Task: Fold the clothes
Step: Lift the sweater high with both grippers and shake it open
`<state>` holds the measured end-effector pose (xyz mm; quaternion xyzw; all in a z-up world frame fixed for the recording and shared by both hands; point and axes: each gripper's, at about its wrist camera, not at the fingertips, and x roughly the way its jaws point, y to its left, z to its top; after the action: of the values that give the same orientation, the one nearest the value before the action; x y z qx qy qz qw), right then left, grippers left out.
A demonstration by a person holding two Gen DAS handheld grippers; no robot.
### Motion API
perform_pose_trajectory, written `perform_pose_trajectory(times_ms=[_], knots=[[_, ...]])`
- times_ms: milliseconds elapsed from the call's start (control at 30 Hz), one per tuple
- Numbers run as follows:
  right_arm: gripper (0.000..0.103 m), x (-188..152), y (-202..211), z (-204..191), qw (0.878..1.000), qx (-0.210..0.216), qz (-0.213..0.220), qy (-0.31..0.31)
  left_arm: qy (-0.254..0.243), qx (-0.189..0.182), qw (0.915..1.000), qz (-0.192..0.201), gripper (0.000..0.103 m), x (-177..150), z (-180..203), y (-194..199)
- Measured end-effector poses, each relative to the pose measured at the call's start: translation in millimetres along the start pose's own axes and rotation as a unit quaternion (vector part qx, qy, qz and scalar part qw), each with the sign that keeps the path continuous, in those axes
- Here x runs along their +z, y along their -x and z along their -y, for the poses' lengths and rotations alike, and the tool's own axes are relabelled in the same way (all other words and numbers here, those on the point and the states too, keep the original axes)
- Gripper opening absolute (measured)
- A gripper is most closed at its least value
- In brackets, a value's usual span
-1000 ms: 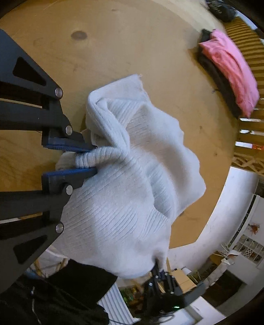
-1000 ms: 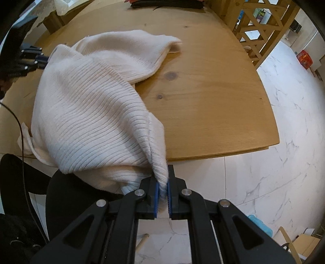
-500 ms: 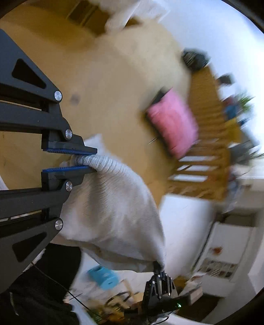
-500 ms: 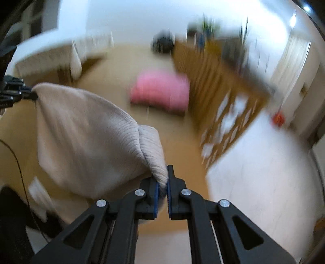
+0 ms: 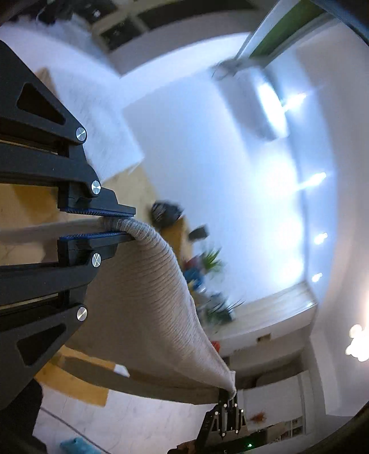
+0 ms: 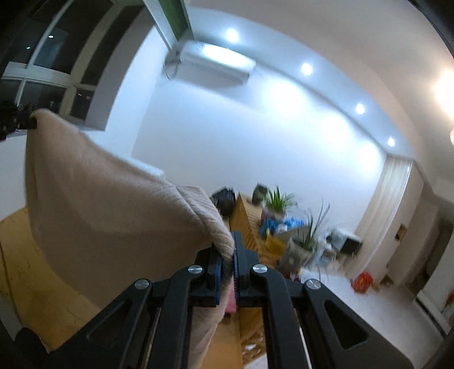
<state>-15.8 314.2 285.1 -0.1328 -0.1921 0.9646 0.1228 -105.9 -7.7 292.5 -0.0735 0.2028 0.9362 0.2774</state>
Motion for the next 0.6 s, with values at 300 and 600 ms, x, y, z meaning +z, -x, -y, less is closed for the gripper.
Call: perform_pose_trajectory(times_ms=[300,600], knots=[[0.006,32.0,-14.9,-57.1,0.999,0.023,0.034,0.033,-0.009,0.068,0.9976,-0.004,0.009,-8.9,-56.7,38.4],[0.011,-40.6,-266.6,-158.2,0.991,0.042,-0.089,0.089,-0.006,0.077,0.9830,-0.167,0.011,-123.5,-111.9,-181.7]])
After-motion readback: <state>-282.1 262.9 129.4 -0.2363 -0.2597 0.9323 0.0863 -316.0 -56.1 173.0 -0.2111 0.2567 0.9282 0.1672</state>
